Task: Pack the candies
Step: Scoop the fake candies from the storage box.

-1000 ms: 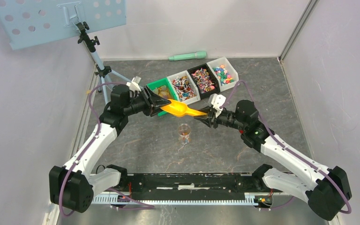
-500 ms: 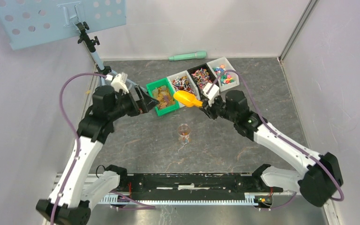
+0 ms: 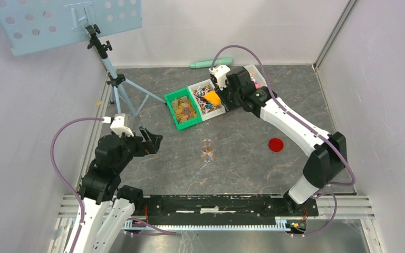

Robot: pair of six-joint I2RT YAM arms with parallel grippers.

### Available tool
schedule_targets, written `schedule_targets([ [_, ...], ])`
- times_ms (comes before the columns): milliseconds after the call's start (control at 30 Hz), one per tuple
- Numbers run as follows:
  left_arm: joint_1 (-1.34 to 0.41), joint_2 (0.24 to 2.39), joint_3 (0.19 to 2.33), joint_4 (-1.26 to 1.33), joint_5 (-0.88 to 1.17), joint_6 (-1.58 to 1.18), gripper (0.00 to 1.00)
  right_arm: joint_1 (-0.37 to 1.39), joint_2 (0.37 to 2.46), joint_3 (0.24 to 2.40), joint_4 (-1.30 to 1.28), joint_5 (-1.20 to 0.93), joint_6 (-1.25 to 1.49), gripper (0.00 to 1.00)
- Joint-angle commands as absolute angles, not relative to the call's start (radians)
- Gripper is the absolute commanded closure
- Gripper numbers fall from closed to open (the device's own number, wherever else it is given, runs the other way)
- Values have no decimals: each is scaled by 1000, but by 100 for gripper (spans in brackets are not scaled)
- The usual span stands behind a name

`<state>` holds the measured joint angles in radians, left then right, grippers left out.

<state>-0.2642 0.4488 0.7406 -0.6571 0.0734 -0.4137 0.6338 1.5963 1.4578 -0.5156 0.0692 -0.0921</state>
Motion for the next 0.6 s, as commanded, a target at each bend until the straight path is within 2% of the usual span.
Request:
schedule_targets([
  [0, -264, 372, 730, -605, 11, -367, 0, 637, 1676, 1596, -688, 126, -47, 100],
  [567, -265, 369, 738, -621, -24, -356, 0, 653, 1969, 1875, -821, 114, -32, 100],
])
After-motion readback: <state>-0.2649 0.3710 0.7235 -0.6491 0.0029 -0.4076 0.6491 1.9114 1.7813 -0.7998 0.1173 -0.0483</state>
